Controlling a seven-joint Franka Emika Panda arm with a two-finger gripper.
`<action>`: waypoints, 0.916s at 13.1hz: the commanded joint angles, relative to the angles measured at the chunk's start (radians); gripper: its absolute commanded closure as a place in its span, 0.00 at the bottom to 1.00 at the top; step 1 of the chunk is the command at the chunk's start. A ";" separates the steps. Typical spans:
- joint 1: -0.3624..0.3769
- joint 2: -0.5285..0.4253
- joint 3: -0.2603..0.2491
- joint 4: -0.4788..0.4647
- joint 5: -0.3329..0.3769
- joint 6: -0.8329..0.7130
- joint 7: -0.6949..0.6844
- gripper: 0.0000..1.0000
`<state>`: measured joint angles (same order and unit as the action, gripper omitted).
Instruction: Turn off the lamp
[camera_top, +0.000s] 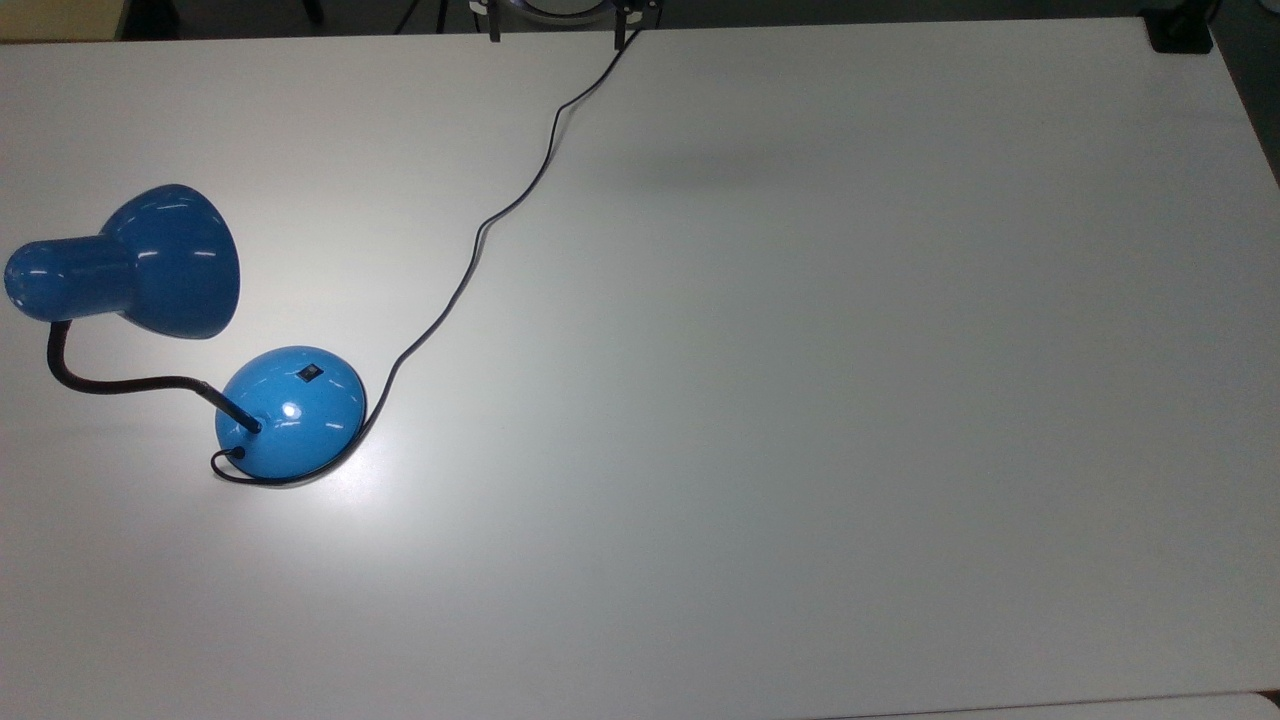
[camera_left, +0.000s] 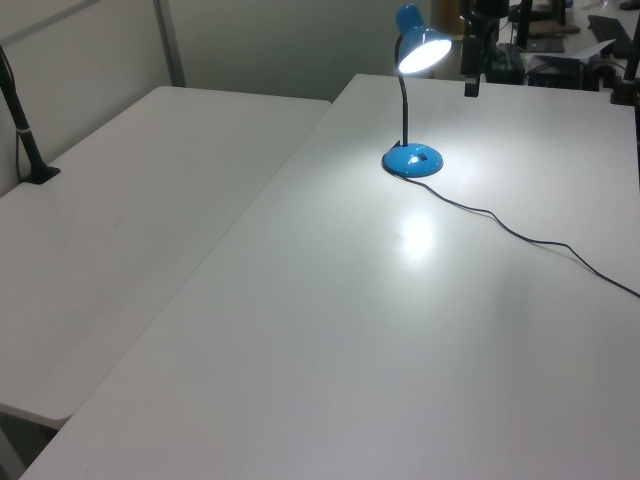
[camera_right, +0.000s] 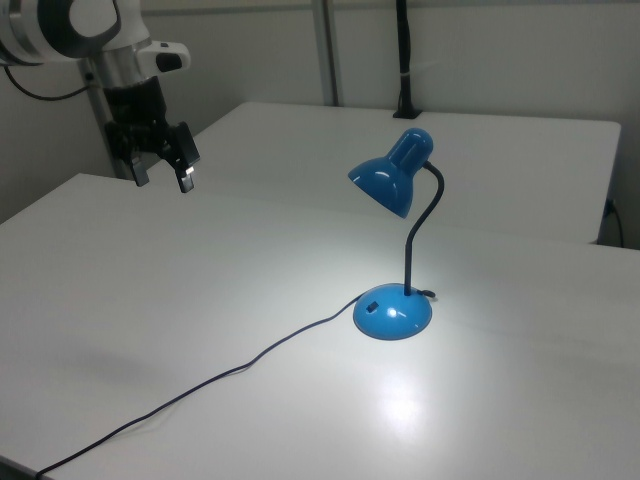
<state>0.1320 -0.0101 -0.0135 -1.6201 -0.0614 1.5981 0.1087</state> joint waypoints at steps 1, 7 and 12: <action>0.003 -0.008 -0.010 0.006 0.012 -0.032 -0.027 0.00; 0.001 -0.004 -0.010 0.005 0.012 -0.023 -0.027 0.00; -0.003 -0.008 -0.010 0.006 0.012 -0.029 -0.027 0.00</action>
<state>0.1315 -0.0100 -0.0135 -1.6201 -0.0614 1.5981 0.1060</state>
